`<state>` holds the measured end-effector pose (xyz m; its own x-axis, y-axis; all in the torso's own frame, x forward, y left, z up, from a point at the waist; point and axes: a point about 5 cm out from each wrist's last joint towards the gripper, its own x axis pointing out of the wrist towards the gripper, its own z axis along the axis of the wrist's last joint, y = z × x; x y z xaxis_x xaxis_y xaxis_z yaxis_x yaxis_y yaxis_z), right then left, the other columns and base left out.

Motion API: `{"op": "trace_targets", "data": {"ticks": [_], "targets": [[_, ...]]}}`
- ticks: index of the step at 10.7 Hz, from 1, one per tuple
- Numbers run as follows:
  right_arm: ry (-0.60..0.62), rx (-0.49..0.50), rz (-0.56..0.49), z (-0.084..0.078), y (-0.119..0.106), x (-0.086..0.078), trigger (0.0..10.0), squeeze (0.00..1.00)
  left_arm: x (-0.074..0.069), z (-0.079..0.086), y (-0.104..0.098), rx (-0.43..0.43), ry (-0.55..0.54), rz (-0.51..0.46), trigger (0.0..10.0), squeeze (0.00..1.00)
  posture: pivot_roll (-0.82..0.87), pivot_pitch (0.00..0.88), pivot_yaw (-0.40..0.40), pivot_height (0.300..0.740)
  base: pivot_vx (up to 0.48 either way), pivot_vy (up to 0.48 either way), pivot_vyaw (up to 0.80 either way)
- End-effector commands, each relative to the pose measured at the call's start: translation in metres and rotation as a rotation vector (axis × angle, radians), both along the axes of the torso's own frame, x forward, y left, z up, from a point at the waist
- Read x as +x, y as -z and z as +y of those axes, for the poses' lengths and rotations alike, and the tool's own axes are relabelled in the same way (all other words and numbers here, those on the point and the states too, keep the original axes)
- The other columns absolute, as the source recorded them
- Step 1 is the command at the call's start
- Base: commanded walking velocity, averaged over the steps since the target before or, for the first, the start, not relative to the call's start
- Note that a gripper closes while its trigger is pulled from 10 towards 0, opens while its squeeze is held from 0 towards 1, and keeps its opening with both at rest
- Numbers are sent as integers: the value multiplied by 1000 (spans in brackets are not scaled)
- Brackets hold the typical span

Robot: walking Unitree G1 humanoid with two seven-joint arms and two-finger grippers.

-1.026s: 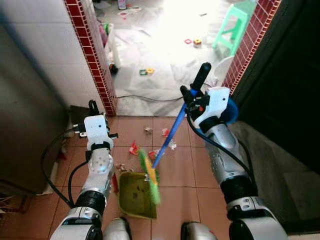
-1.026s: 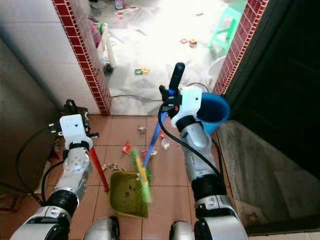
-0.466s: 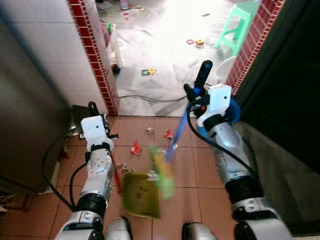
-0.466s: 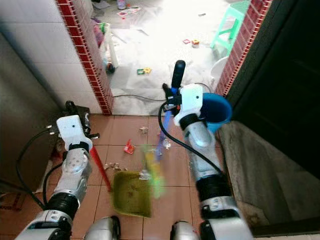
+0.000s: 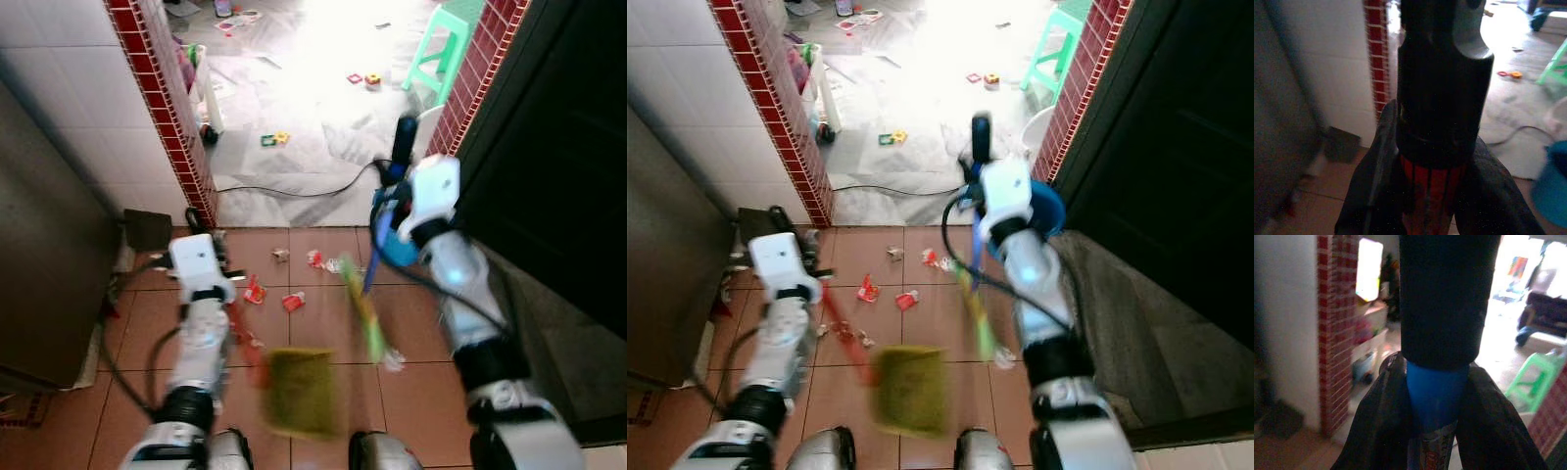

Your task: Sweep floor

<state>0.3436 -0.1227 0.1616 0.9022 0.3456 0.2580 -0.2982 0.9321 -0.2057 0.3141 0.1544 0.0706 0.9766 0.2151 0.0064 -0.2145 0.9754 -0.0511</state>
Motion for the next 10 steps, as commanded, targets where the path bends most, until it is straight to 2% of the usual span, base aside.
{"op": "trace_targets", "data": {"ticks": [1, 2, 5, 6, 7, 8, 10], "targets": [[-28, 1, -24, 5, -8, 0, 10000, 0, -2, 3, -3, 1, -23, -16, 10000, 0, -92, 109, 34, 740, 0, 0, 0], [-35, 15, 24, 3, -3, 1, 10000, 0, -2, 4, -2, 21, -14, -5, 10000, 0, -94, 110, 35, 740, 0, 0, 0], [-4, -2, -89, -5, -24, 3, 10000, 0, -1, 7, -4, 52, -38, -11, 10000, 0, -96, 112, 35, 740, 0, 0, 0], [63, -76, -204, -12, -43, 4, 10000, 0, -2, 8, -3, 57, -38, -8, 10000, 0, -97, 112, 35, 740, 0, 0, 0], [179, -209, -306, -25, -53, 2, 10000, 0, -4, 8, 0, 56, -34, 5, 10000, 0, -98, 112, 31, 740, 0, 0, 0], [230, -264, -286, -34, -46, 2, 10000, 0, -4, 7, 0, 50, -32, 4, 10000, 0, -96, 113, 29, 740, 0, 0, 0], [292, -289, -191, -43, -26, 2, 10000, 0, -2, 5, -2, 51, -32, -7, 10000, 0, -98, 114, 31, 740, 0, 0, 0]]}}
